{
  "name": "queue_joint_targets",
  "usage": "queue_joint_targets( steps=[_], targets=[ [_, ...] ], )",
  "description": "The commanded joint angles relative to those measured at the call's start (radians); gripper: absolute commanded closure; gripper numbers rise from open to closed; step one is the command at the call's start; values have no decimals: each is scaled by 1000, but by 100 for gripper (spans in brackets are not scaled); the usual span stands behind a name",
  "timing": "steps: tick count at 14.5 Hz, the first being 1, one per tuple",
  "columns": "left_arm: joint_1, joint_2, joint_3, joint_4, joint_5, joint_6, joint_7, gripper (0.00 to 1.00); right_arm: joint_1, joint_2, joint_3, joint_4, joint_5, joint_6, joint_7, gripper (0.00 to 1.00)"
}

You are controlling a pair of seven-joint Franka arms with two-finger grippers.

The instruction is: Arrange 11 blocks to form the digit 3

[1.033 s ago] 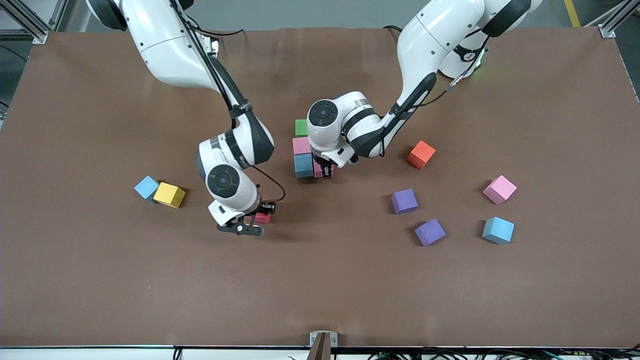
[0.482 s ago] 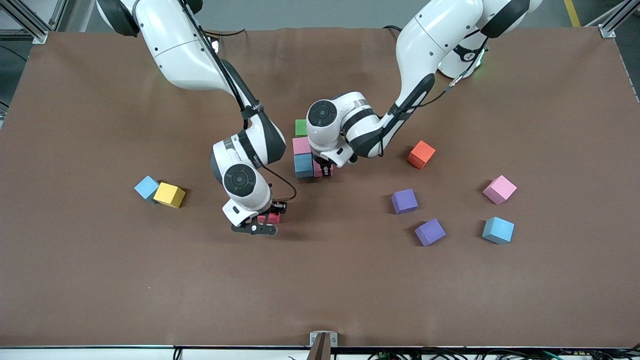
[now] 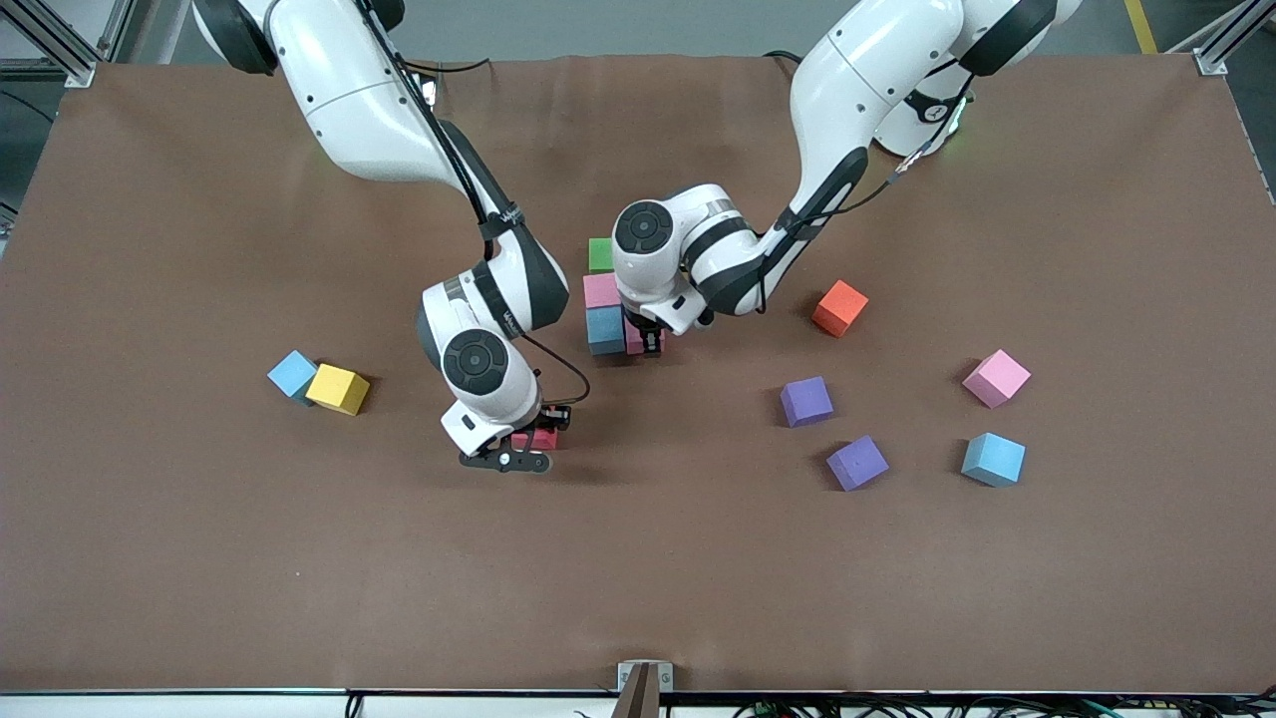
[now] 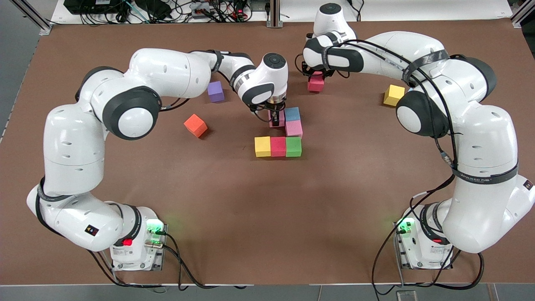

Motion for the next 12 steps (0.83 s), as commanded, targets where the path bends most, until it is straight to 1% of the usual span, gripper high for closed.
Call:
queue_joint_targets(
  steps=[1,4,7,9,12],
  targets=[
    [-7,-1,1,3,35,12,-71,0,-3,12,3,19,-6,-11,-14,63],
    [-10,-11,-2,1,37,4,-71,0,32,17,4,22,-6,-11,-1,63],
    [-11,-50,-17,-5,37,-25,-54,0,63,30,4,33,-2,-14,3,63],
    [-4,-70,-42,-8,37,-66,-33,0,66,35,4,34,0,-14,5,63],
    [1,-116,-45,-11,37,-148,8,0,62,37,4,34,1,-14,6,63]
  ],
)
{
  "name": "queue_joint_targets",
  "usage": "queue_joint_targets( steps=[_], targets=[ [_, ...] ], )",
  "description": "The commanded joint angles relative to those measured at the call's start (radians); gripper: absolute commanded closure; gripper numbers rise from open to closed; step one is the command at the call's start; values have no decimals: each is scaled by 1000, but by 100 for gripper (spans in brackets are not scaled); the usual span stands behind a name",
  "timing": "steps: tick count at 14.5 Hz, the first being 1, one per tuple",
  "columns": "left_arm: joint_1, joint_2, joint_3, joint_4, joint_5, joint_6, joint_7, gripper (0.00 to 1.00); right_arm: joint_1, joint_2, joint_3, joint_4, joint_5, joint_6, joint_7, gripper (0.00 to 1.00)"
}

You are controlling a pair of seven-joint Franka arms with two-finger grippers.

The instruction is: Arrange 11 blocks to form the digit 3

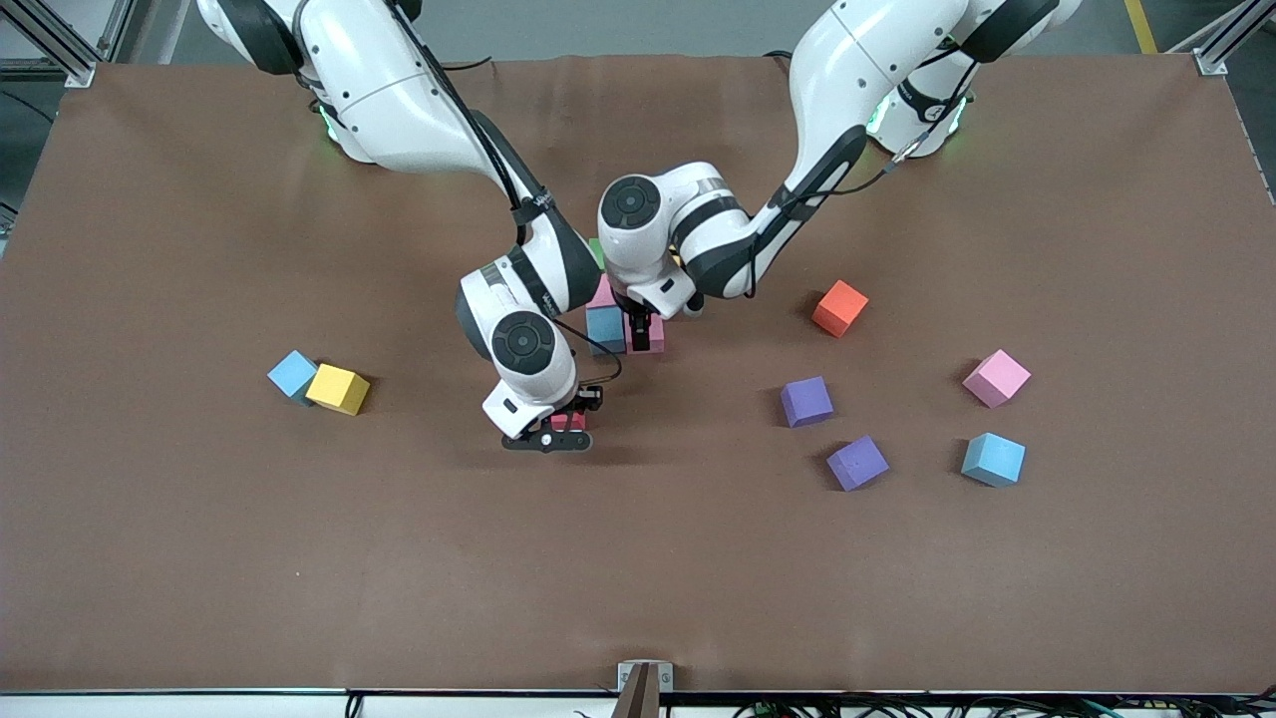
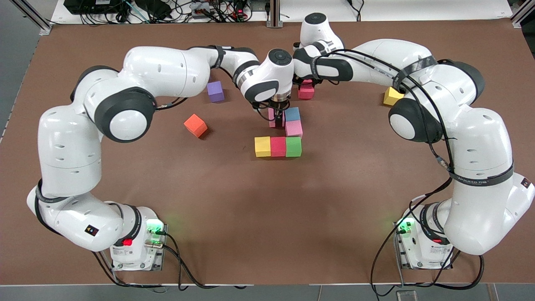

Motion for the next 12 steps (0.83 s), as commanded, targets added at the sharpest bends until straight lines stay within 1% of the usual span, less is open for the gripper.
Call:
queue_joint_targets(
  steps=[1,4,6,9,12],
  targets=[
    [8,-62,-1,-18,26,-61,-3,0,-13,13,-2,22,1,-12,4,63],
    [23,-112,0,-17,24,-126,45,0,-21,14,-2,30,1,-12,-2,63],
    [68,-160,0,-15,24,-164,120,0,-24,14,-1,30,1,-12,0,63],
    [163,-206,0,-13,24,-187,272,0,-16,16,-1,30,2,-12,9,63],
    [270,-215,0,-7,24,-206,494,0,1,25,13,51,-1,-28,78,63]
  ],
)
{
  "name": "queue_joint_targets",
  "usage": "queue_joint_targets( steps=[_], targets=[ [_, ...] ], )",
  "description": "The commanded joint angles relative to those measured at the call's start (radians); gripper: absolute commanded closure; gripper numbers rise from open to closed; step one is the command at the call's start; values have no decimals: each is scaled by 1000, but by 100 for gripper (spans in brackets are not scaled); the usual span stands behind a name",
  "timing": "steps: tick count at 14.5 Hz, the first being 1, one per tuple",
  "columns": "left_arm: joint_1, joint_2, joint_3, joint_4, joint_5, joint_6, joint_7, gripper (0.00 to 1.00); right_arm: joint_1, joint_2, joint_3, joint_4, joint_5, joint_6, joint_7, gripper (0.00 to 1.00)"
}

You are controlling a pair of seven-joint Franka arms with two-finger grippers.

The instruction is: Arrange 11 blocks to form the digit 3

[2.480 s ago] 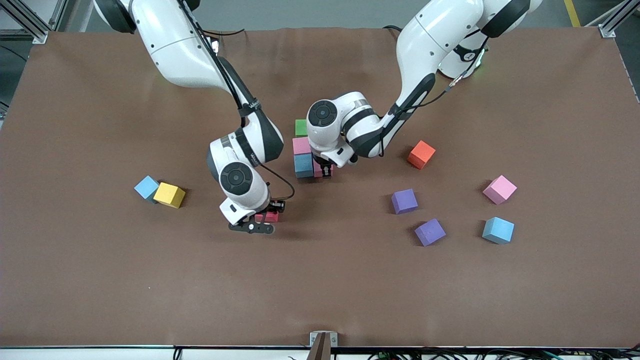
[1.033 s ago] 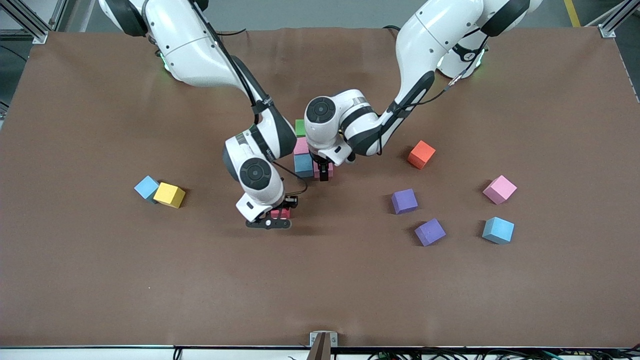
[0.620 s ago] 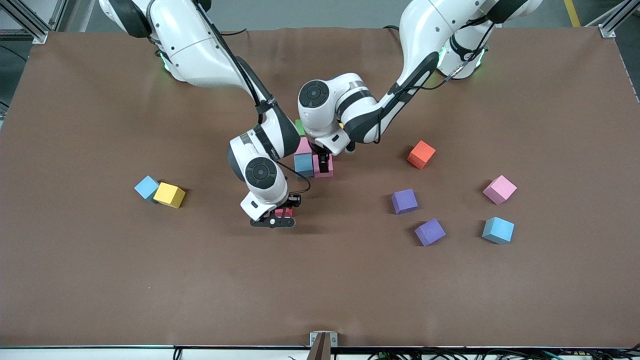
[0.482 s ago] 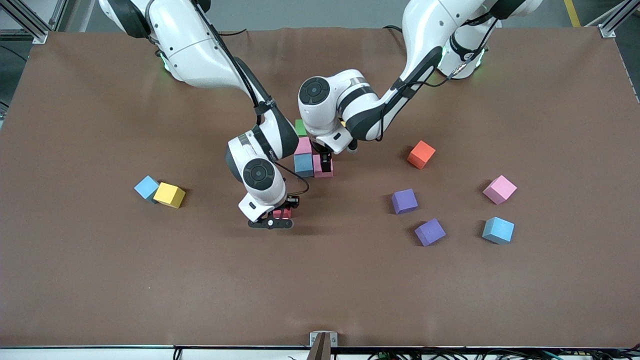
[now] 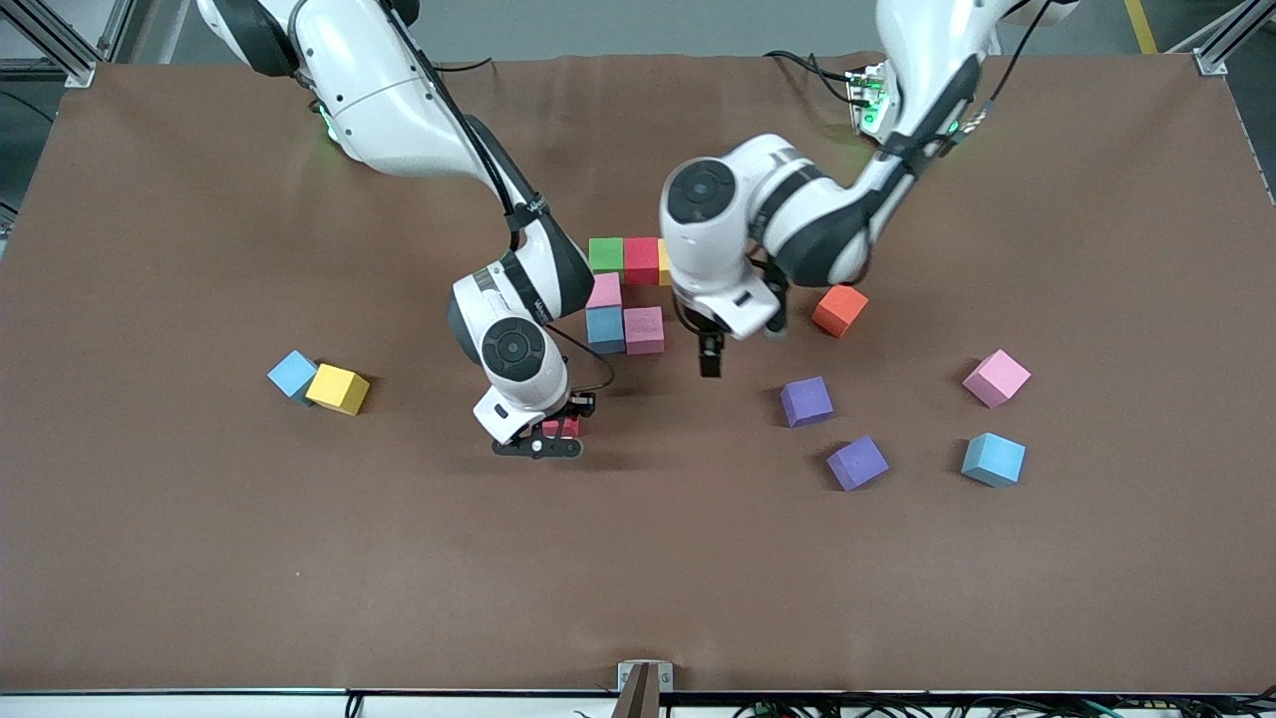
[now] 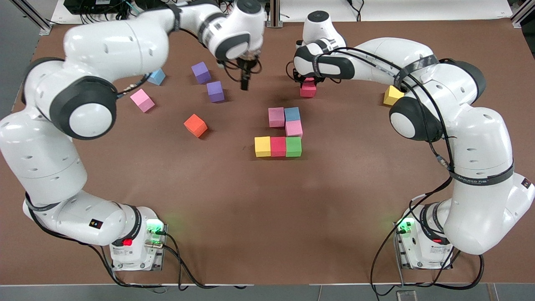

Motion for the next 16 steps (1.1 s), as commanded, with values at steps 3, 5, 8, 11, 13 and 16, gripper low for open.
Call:
queue_joint_targets(
  steps=[3,5,8,11,13,16],
  targets=[
    [151,-8,-8,-13,17,-15,344,0,41,42,18,77,-4,-46,103,63],
    [206,8,-8,-16,17,-13,458,0,61,45,18,79,-7,-59,108,63],
    [263,52,-7,-16,17,-9,738,0,83,52,18,77,-18,-59,102,62],
    [288,83,-8,-18,11,0,935,1,93,54,18,74,-26,-59,86,62],
    [288,104,-8,-22,12,23,1036,6,101,54,18,73,-27,-79,65,61],
    [286,132,-8,-24,3,80,1086,6,109,54,20,71,-27,-116,11,61]
  ],
)
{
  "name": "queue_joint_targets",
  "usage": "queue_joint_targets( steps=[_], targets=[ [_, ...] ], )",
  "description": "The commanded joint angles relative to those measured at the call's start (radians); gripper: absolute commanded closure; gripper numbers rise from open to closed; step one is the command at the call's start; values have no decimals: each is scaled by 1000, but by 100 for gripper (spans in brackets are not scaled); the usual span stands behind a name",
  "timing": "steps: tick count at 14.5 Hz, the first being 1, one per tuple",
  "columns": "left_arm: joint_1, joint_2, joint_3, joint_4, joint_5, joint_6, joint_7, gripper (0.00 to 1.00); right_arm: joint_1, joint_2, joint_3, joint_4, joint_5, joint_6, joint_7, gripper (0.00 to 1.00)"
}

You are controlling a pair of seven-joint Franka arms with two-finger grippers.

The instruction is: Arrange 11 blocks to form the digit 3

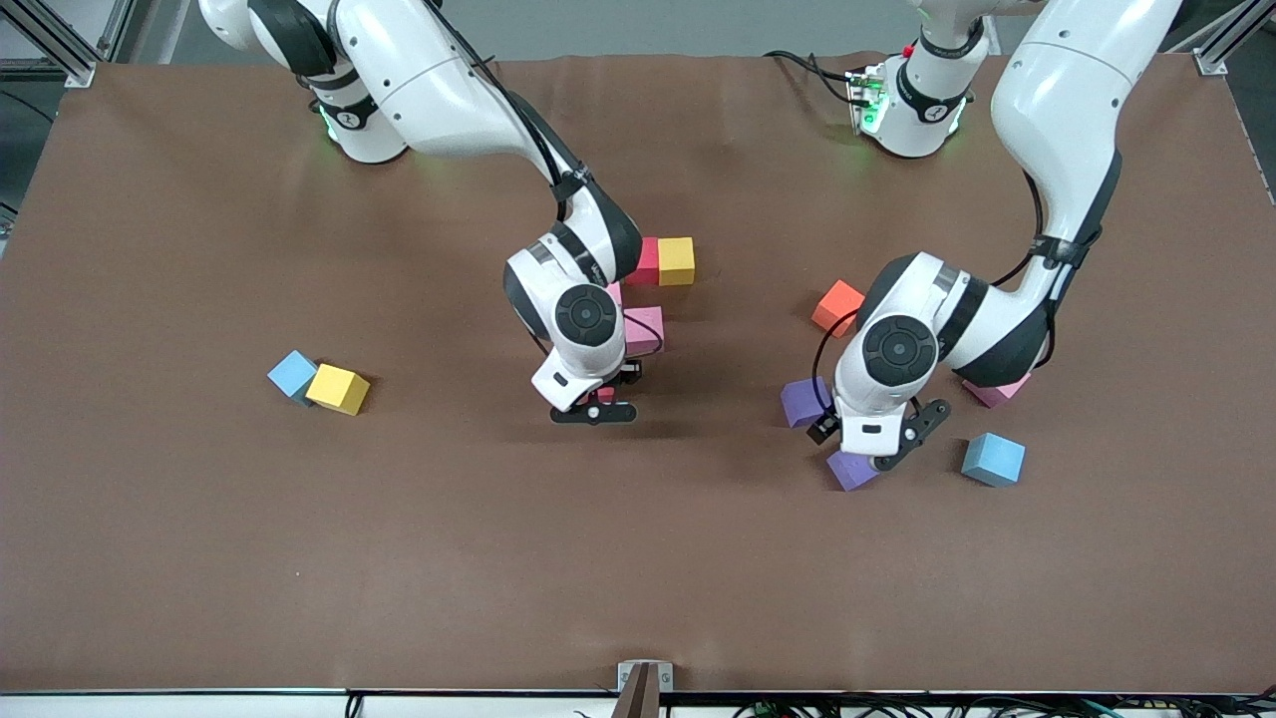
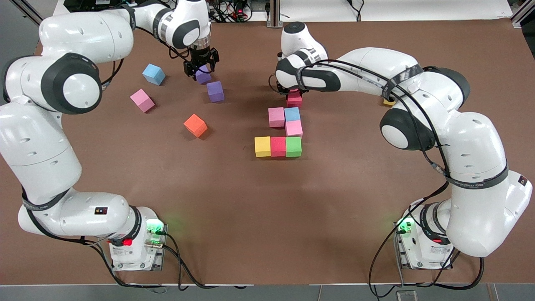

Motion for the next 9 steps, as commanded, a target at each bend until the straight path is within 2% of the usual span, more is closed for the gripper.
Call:
queue_joint_targets(
  steps=[1,9],
  targets=[
    [2,25,-7,-5,3,54,42,6,13,23,0,12,-4,-35,-28,61],
    [2,54,-31,-41,3,102,140,4,16,41,4,30,6,-41,-6,63]
  ],
)
